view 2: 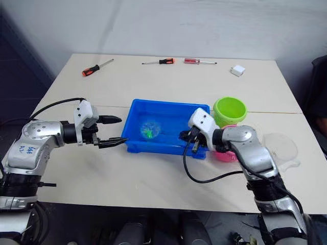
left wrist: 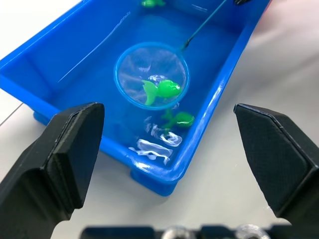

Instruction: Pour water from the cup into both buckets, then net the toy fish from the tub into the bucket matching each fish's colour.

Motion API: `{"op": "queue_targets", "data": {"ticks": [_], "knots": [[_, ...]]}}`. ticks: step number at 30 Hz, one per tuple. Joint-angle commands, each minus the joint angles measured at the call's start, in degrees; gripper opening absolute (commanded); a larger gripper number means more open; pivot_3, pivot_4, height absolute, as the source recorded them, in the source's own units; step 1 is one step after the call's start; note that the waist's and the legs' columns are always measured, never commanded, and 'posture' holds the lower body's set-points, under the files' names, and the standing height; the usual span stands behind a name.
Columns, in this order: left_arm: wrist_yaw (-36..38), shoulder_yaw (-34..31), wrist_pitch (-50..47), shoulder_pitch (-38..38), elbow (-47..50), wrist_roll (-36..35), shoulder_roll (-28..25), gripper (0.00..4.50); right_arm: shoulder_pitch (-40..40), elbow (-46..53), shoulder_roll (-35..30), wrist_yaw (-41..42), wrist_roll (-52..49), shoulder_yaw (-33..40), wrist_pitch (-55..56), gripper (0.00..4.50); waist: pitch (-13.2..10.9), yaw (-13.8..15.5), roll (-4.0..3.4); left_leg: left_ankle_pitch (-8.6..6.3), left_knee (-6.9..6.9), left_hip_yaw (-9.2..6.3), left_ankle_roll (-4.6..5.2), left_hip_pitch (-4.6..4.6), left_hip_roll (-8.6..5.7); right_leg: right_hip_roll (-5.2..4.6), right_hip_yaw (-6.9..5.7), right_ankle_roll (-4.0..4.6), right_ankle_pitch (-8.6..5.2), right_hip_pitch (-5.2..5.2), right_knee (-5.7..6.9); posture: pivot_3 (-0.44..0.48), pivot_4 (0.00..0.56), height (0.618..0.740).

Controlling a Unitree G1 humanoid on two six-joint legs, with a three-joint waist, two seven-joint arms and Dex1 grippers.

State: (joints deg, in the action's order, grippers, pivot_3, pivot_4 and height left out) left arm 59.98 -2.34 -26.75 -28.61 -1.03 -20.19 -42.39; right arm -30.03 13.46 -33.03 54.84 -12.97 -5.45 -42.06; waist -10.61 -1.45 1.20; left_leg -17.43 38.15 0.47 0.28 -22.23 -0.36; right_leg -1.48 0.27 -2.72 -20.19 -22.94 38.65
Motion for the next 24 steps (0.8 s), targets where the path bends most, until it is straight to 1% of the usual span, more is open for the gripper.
{"op": "queue_targets", "data": {"ticks": [1, 4, 7, 10, 12, 14, 17, 20, 21, 24], "knots": [[0.09, -2.18, -1.76, -2.25, 1.15, -3.51, 0.92, 4.49, 1.69, 8.22, -2.0, -1.83, -6.73, 8.07, -7.68, 0.0, 0.0, 0.15, 0.0, -0.01, 0.0, -0.03, 0.01, -0.03, 0.0, -0.01, -0.03, 0.0, 0.0, 0.0, -0.02, 0.0, 0.15, 0.74], [0.08, -1.79, -3.77, -5.41, 0.49, -6.5, 3.92, 4.49, 4.31, 13.9, -3.61, -4.72, -11.35, 16.64, -14.15, 0.0, 0.0, 0.68, 0.0, -0.01, 0.01, -0.05, 0.02, -0.07, 0.0, -0.01, -0.06, 0.0, 0.0, 0.01, -0.09, 0.0, 0.15, 0.74], [-0.05, -0.63, -4.0, -8.2, -0.64, -7.09, 6.6, 4.49, 6.2, 17.48, -4.69, -8.37, -13.93, 23.06, -18.37, 0.0, 0.0, 1.24, 0.01, -0.01, 0.0, -0.05, 0.02, -0.07, 0.0, -0.01, -0.06, 0.0, 0.0, 0.01, -0.1, 0.0, 0.15, 0.74], [0.26, 1.8, -3.26, -11.66, -2.45, -6.91, 10.5, 4.49, 9.58, 19.3, -7.9, -11.45, -13.05, 29.44, -18.97, 0.0, 0.0, 1.41, 0.0, -0.01, -0.01, -0.03, 0.01, -0.05, -0.01, 0.01, -0.05, 0.0, 0.0, 0.01, -0.11, 0.0, 0.15, 0.74], [0.23, 3.46, -2.18, -14.26, -4.41, -6.21, 13.46, 4.49, 11.94, 18.68, -10.01, -13.77, -11.25, 33.54, -17.71, 0.0, 0.0, 1.47, 0.0, -0.01, -0.02, -0.03, 0.01, -0.07, -0.01, 0.01, -0.04, 0.0, 0.0, 0.01, -0.1, 0.0, 0.15, 0.74], [0.14, 4.26, -1.2, -15.84, -6.01, -5.57, 15.22, 4.49, 14.09, 17.81, -12.02, -15.34, -9.43, 34.86, -15.21, 0.0, 0.0, 1.54, 0.01, 0.0, -0.01, -0.01, 0.01, -0.07, -0.03, 0.01, -0.03, -0.01, 0.01, 0.04, -0.11, 0.0, 0.15, 0.74], [1.16, 5.67, 0.08, -17.34, -6.99, -4.97, 16.8, 4.49, 19.41, 15.15, -17.06, -17.58, -1.23, 32.69, -5.34, 0.0, 0.0, 1.21, 0.01, 0.0, -0.04, 0.06, 0.0, -0.04, -0.03, 0.04, 0.02, -0.02, 0.01, 0.04, -0.12, 0.0, 0.15, 0.74], [2.2, 6.34, 1.18, -18.04, -8.09, -4.43, 17.19, 4.49, 23.06, 10.74, -23.56, -19.18, 9.12, 26.4, 9.05, 0.0, 0.01, 0.92, 0.0, 0.05, -0.07, 0.21, -0.08, 0.08, -0.03, 0.07, 0.15, -0.02, 0.0, 0.04, -0.23, 0.0, 0.15, 0.74], [2.39, 6.36, 1.43, -18.2, -8.49, -4.34, 17.25, 4.49, 23.51, 9.53, -24.87, -19.5, 11.19, 24.96, 12.3, 0.0, 0.01, 0.75, 0.0, 0.06, -0.07, 0.24, -0.07, 0.12, -0.03, 0.08, 0.17, -0.01, 0.0, 0.04, -0.21, 0.0, 0.15, 0.74], [2.73, 6.39, 2.34, -18.63, -9.65, -3.84, 17.35, 4.49, 22.4, 2.18, -32.27, -21.82, 23.02, 16.34, 27.31, 0.0, 0.01, 0.34, 0.0, 0.09, -0.02, 0.24, -0.08, 0.15, -0.03, 0.09, 0.19, -0.01, 0.0, 0.04, -0.11, 0.0, 0.15, 0.74]]}}
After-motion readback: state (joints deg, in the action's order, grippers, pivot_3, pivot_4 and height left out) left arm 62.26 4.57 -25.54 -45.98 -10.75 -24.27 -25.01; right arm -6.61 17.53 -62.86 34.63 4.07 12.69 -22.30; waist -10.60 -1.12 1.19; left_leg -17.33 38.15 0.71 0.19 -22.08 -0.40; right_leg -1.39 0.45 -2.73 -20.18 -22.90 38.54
